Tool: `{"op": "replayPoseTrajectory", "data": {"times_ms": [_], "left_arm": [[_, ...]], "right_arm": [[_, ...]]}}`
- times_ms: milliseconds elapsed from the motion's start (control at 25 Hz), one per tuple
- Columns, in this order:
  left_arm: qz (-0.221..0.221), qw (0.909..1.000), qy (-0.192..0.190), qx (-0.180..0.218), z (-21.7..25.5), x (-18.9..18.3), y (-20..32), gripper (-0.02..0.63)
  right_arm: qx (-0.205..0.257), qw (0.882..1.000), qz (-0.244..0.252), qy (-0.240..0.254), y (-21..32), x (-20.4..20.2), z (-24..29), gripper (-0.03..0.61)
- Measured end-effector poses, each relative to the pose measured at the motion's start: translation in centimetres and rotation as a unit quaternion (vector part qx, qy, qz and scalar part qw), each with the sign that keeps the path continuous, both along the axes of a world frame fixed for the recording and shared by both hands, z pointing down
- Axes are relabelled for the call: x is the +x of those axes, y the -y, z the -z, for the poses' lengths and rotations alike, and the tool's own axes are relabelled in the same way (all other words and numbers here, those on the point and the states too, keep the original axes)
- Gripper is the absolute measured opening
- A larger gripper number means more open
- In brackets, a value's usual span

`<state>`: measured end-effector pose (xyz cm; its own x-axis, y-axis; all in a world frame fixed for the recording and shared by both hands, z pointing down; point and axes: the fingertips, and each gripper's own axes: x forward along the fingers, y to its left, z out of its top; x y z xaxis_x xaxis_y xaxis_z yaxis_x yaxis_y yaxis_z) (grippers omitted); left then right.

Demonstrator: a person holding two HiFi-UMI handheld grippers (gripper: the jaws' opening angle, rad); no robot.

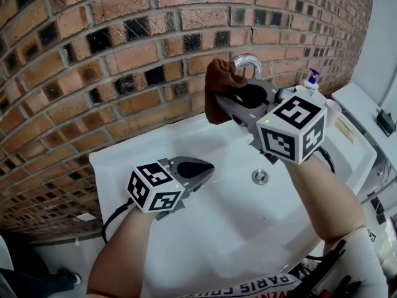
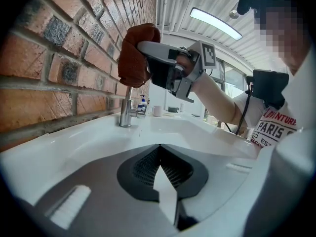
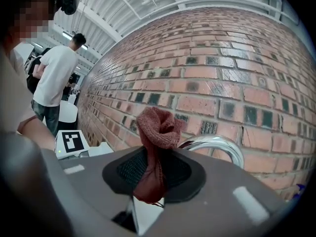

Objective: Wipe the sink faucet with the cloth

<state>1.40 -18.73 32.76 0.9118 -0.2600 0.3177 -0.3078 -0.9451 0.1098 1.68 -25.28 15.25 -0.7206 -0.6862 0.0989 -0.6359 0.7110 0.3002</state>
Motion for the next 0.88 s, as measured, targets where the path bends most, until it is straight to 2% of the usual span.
{"op": "replayPoseTrajectory", "data": {"times_ms": [480, 880], "left_arm": [[0.000, 1.0000, 0.000, -0.001, 0.0, -0.1, 0.0, 0.000], [0.000, 1.0000, 0.001, 0.000, 0.0, 0.0, 0.0, 0.000]], "right_arm": [[-0.003, 1.000, -0.025, -0.017, 1.6, 0.5, -0.8, 0.087], [0.027, 0.999, -0.037, -0.022, 1.8, 1.7, 2.6, 0.089]]}}
